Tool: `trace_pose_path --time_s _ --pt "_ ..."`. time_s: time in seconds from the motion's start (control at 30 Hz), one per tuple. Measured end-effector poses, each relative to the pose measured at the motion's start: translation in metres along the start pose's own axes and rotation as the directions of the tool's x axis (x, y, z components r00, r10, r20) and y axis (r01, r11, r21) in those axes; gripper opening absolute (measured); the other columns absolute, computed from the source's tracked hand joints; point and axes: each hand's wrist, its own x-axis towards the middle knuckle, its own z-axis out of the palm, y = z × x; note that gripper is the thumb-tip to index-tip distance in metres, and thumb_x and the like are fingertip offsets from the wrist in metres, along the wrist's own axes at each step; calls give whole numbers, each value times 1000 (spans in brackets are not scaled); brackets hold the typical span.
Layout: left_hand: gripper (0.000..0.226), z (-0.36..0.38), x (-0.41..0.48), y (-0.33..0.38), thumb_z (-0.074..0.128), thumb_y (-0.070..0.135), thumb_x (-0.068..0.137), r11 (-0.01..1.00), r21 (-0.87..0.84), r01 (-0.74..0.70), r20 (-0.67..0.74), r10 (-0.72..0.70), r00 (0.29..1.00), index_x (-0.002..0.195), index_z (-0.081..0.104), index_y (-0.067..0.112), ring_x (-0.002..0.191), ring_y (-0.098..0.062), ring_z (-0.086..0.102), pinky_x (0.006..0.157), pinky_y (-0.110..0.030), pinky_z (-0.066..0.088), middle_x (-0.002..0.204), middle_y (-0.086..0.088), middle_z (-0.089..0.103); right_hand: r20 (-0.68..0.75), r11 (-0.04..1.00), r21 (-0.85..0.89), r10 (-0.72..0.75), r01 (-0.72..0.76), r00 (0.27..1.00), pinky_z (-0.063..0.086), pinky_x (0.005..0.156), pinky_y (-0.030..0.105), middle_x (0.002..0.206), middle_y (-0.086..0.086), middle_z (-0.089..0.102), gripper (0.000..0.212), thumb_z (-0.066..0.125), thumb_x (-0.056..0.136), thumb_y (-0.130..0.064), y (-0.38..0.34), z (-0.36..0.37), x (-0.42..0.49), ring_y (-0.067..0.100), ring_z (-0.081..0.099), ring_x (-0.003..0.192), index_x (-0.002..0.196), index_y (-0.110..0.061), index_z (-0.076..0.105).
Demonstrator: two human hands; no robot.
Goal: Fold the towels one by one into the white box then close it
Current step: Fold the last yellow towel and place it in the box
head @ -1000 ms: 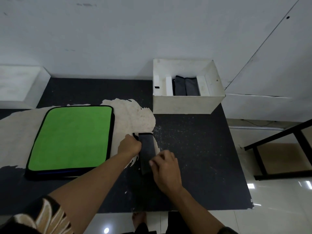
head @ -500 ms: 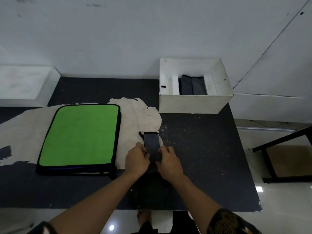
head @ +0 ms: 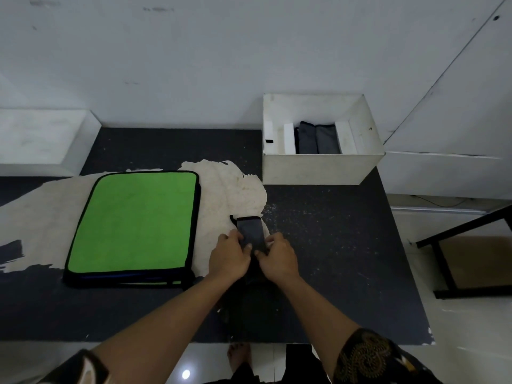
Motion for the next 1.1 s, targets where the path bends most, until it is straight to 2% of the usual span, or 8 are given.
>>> trace_pose_path --time_s 0.13,0.27,0.43,0.6,0.67,0.77,0.9,1.1 --pt "34 -3 6 -7 65 20 88 1000 7 0 74 -1 997 119 49 15 103 -26 60 82 -34 48 116 -10 61 72 988 81 129 -135 989 46 81 27 123 7 61 49 70 87 -27 -9 0 6 23 59 110 130 -14 49" --pt "39 -9 7 -9 65 10 86 999 -43 13 150 -6 989 120 47 11 105 -27 62 87 -37 50 115 -11 64 135 986 126 92 -109 987 54 80 33 102 5 70 24 69 87 -31 -15 1 7 20 65 93 104 -14 67" --pt "41 -15 3 -12 53 0 84 986 -162 38 185 -7 983 123 52 10 106 -25 61 84 -29 47 118 -12 65 137 943 300 105 -142 985 54 79 32 97 1 65 14 70 84 -19 -17 0 -1 16 62 90 97 -16 64" --pt "43 -31 -3 12 47 34 100 944 -328 25 123 17 992 136 46 10 114 -25 57 87 -29 42 126 -9 60 145 830 546 41 -114 989 52 70 29 96 10 68 12 66 84 -4 -24 -17 -12 17 65 88 93 -10 61" --pt "42 -39 -1 22 47 42 99 939 -342 -32 122 78 990 127 56 11 109 -24 60 90 -34 47 118 -6 65 141 756 648 0 -92 990 53 71 28 101 9 71 16 62 87 0 -28 -25 -14 17 67 92 100 -9 60" --pt "28 -54 5 39 55 39 95 905 -400 -149 45 181 982 110 65 18 94 -15 65 83 -36 53 101 2 70 111 628 776 -56 -51 992 57 81 33 107 1 73 25 62 91 -3 -38 -40 -15 17 69 101 114 -14 62" --pt "22 -76 11 73 59 24 94 863 -381 -331 -114 312 943 116 60 21 89 -7 63 74 -24 51 102 5 68 44 502 865 -69 -4 997 57 88 43 106 2 74 26 69 91 -22 -59 -68 -9 19 70 101 116 -16 64" --pt "27 -92 28 128 49 29 99 831 -337 -443 -198 397 896 122 58 20 95 -13 63 86 -37 53 107 4 68 -92 503 854 -109 135 990 58 85 38 105 4 74 23 65 93 -14 -87 -128 19 18 71 97 115 -16 63"
